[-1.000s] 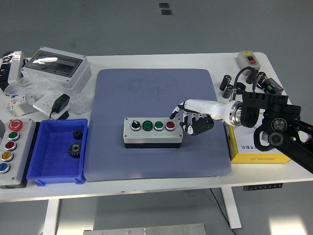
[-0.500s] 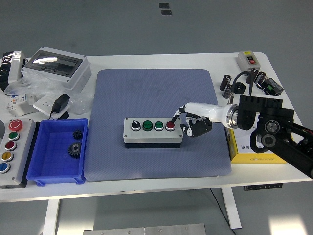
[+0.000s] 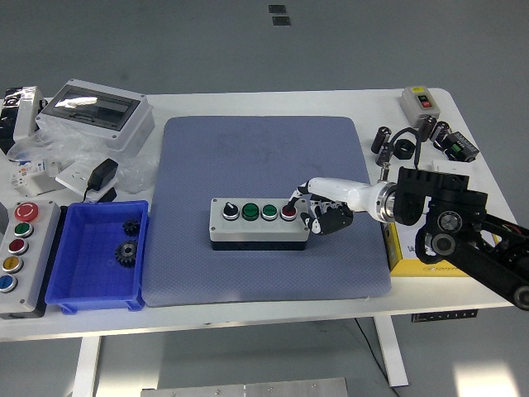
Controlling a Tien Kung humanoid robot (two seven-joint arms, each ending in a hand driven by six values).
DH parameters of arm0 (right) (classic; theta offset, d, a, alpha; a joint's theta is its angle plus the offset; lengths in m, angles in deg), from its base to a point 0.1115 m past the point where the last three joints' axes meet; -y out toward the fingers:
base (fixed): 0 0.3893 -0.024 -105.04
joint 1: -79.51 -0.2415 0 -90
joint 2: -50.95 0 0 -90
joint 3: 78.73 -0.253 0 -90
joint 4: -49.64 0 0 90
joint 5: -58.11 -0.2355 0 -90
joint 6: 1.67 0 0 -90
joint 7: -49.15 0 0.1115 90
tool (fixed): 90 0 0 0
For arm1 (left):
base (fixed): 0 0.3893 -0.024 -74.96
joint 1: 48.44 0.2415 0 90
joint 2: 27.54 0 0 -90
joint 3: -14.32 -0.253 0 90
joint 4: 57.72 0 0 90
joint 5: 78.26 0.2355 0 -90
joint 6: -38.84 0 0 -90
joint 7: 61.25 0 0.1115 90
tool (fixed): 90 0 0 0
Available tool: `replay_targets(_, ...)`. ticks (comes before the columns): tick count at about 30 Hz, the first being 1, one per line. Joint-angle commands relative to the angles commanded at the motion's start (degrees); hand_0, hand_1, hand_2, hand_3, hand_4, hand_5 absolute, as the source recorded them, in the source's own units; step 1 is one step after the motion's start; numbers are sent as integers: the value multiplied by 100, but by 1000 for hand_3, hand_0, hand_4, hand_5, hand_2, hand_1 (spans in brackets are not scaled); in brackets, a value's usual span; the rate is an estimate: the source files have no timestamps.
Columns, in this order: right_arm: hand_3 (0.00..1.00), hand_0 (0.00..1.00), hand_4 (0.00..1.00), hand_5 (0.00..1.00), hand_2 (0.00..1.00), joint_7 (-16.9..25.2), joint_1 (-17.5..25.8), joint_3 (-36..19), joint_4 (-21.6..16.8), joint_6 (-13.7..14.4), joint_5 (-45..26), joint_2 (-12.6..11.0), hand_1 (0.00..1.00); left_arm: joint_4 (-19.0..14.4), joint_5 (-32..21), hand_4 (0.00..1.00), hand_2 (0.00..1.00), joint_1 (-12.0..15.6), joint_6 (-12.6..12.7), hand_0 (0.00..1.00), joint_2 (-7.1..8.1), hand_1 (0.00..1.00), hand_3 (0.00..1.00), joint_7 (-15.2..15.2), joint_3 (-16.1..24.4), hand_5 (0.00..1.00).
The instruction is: Pick up the button,place it on the desk,press the button,press the button
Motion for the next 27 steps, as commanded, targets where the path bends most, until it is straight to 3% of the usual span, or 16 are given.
replay_targets(17, 744, 2, 234, 81, 198, 133, 34, -80, -144, 138, -29, -66, 102, 0, -40, 626, 515, 5, 6, 616, -4, 509, 590, -14, -37, 133)
replay_targets(27, 742, 2, 237, 82, 198, 91, 46, 221, -34, 141, -18, -14, 101, 0, -67, 627, 515, -5, 5, 616, -8, 509, 590, -25, -68, 134)
